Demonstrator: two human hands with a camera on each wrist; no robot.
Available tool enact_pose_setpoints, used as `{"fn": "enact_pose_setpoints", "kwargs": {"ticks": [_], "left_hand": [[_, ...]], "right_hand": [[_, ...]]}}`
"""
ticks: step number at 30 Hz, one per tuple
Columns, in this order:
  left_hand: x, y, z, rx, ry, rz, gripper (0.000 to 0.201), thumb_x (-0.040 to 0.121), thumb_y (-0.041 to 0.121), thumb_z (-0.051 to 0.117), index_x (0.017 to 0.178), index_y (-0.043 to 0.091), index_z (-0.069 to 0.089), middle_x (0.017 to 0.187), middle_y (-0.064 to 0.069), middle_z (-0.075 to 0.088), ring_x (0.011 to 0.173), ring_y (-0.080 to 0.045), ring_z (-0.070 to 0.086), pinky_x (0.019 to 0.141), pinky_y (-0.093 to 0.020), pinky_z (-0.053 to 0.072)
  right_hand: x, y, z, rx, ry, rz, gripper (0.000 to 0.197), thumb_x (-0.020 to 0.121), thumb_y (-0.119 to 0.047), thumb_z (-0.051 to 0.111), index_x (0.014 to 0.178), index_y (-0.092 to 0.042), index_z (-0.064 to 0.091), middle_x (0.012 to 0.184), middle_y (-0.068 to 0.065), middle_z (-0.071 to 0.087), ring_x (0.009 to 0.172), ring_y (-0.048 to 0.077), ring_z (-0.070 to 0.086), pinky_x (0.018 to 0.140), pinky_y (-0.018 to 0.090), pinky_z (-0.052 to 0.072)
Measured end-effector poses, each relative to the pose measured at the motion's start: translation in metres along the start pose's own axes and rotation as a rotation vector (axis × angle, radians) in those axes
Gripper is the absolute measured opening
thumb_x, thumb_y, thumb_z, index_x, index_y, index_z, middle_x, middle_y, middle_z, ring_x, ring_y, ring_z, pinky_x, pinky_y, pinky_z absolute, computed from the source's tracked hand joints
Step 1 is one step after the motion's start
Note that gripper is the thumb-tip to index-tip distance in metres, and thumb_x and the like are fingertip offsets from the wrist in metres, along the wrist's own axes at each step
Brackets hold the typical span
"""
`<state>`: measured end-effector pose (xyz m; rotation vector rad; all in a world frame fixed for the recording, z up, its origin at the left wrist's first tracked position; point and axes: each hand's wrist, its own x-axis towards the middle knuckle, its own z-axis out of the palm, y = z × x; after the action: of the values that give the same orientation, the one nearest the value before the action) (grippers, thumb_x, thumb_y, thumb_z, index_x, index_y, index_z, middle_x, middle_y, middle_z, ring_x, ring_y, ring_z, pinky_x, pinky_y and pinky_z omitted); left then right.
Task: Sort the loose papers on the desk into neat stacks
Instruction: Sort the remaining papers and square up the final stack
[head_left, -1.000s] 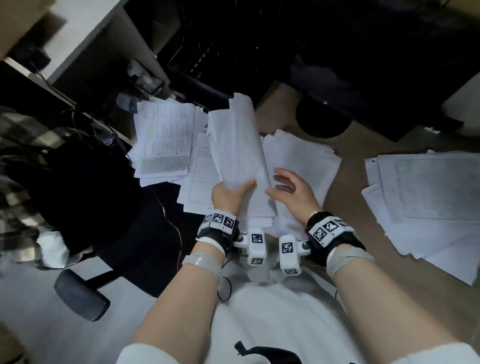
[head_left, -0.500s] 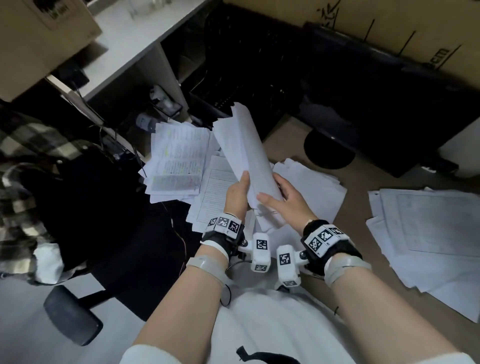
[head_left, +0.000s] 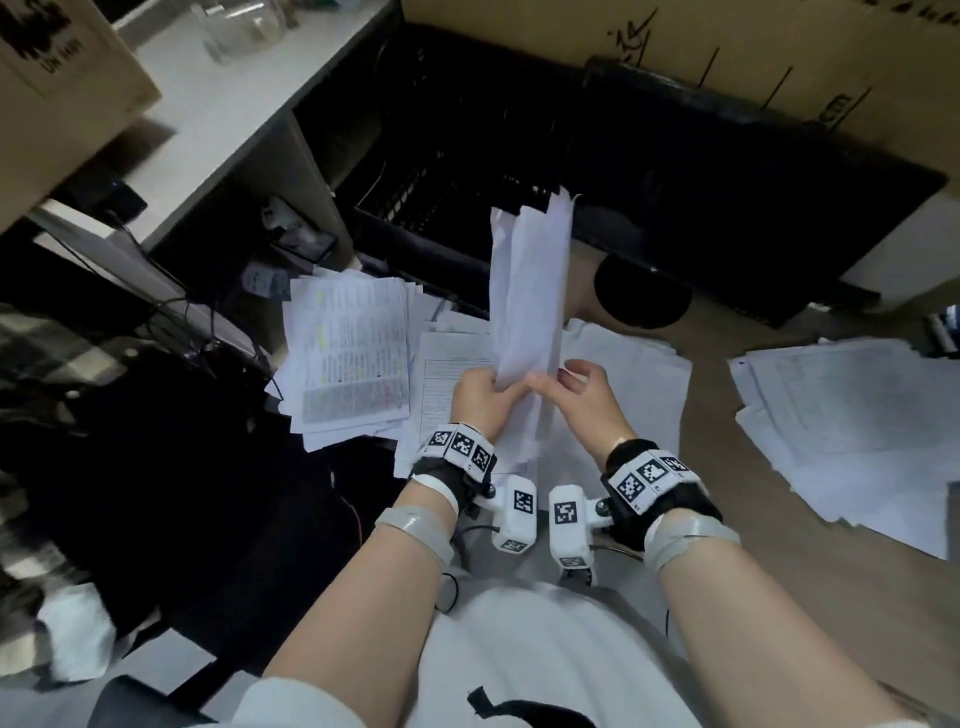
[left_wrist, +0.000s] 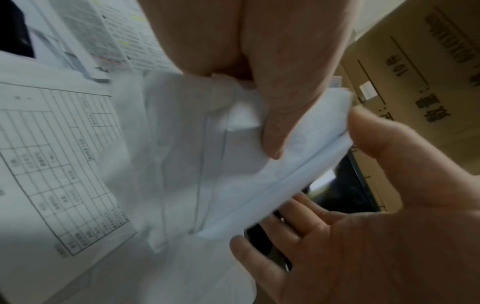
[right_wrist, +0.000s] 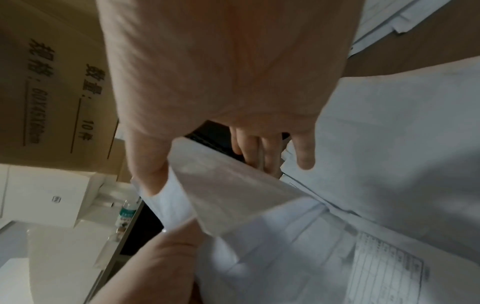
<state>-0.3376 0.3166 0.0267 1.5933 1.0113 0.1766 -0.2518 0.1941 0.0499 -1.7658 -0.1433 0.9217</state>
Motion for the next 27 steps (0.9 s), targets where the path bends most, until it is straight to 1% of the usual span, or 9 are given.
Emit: {"fn": "enact_pose_setpoints", "kwargs": {"ticks": [3,5,8,11,13,17,20,22,27], "left_hand": [[0.006,-0.002,0.000,0.027,0.009,-0.002,0.031,0.082,0.029,0.079,0.084,-0.002,0.074,0.084,-0.016,0.075,0.079,-0.028,0.071,0.073,-0.042,0.057],[0.009,-0.001,-0.003,-0.069,0.016,-0.046,0.019,0.082,0.020,0.079,0.086,0.002,0.074,0.087,-0.013,0.074,0.080,-0.026,0.070,0.078,-0.041,0.058],[0.008,0.001,-0.006,-0.221,-0.010,-0.135,0.008,0.085,0.011,0.076,0.090,0.006,0.073,0.089,-0.012,0.073,0.079,-0.023,0.067,0.078,-0.035,0.056],[0.005,-0.001,0.000,-0.299,0.020,-0.140,0.007,0.085,0.008,0.075,0.091,0.005,0.073,0.090,-0.011,0.074,0.083,-0.025,0.070,0.080,-0.034,0.057],[0.002,-0.003,0.007,-0.305,0.072,-0.140,0.003,0.085,0.007,0.075,0.084,0.008,0.072,0.077,-0.003,0.072,0.074,-0.020,0.068,0.072,-0.027,0.056],[-0.015,-0.004,0.027,-0.276,0.202,-0.148,0.015,0.086,0.007,0.070,0.072,0.012,0.066,0.058,0.008,0.061,0.052,-0.004,0.056,0.052,-0.016,0.047],[-0.024,-0.010,0.048,-0.270,0.291,-0.184,0.009,0.084,0.010,0.070,0.075,0.009,0.068,0.062,0.004,0.063,0.055,-0.009,0.058,0.053,-0.020,0.047],[-0.031,-0.016,0.060,-0.274,0.358,-0.210,0.010,0.082,0.010,0.071,0.072,0.010,0.069,0.062,0.004,0.064,0.058,-0.011,0.058,0.056,-0.022,0.046],[-0.044,-0.023,0.074,-0.238,0.438,-0.244,0.012,0.076,0.020,0.074,0.074,0.008,0.072,0.068,-0.001,0.069,0.065,-0.014,0.061,0.064,-0.028,0.049]], "right_hand": [[0.011,0.006,-0.008,-0.035,0.292,0.000,0.041,0.081,-0.041,0.066,0.113,-0.015,0.059,0.100,-0.002,0.068,0.092,0.019,0.065,0.087,0.037,0.052],[0.017,0.011,-0.024,-0.088,0.424,-0.032,0.020,0.086,-0.034,0.057,0.092,-0.017,0.066,0.085,0.001,0.068,0.085,0.029,0.064,0.081,0.039,0.052],[0.018,0.017,-0.051,-0.168,0.510,-0.043,0.022,0.089,-0.031,0.058,0.091,-0.015,0.072,0.087,0.003,0.071,0.085,0.028,0.065,0.080,0.037,0.053],[0.019,0.024,-0.067,-0.215,0.483,-0.006,0.022,0.086,-0.034,0.064,0.086,-0.015,0.074,0.079,-0.001,0.070,0.078,0.023,0.064,0.072,0.028,0.046],[0.020,0.030,-0.076,-0.234,0.460,0.018,0.022,0.084,-0.037,0.067,0.081,-0.017,0.072,0.076,-0.004,0.069,0.077,0.022,0.064,0.072,0.027,0.046],[0.024,0.049,-0.100,-0.284,0.431,0.086,0.022,0.087,-0.040,0.065,0.082,-0.019,0.068,0.079,-0.001,0.065,0.079,0.024,0.060,0.074,0.028,0.044],[0.025,0.076,-0.121,-0.305,0.400,0.181,0.031,0.091,-0.038,0.061,0.087,-0.008,0.070,0.084,0.007,0.065,0.085,0.032,0.062,0.072,0.028,0.040],[0.024,0.098,-0.135,-0.326,0.363,0.251,0.035,0.094,-0.038,0.059,0.080,-0.006,0.067,0.082,0.011,0.062,0.085,0.035,0.062,0.071,0.030,0.040],[0.022,0.129,-0.156,-0.283,0.349,0.377,0.041,0.095,-0.042,0.059,0.086,-0.002,0.064,0.087,0.013,0.059,0.082,0.030,0.055,0.073,0.034,0.038]]}}
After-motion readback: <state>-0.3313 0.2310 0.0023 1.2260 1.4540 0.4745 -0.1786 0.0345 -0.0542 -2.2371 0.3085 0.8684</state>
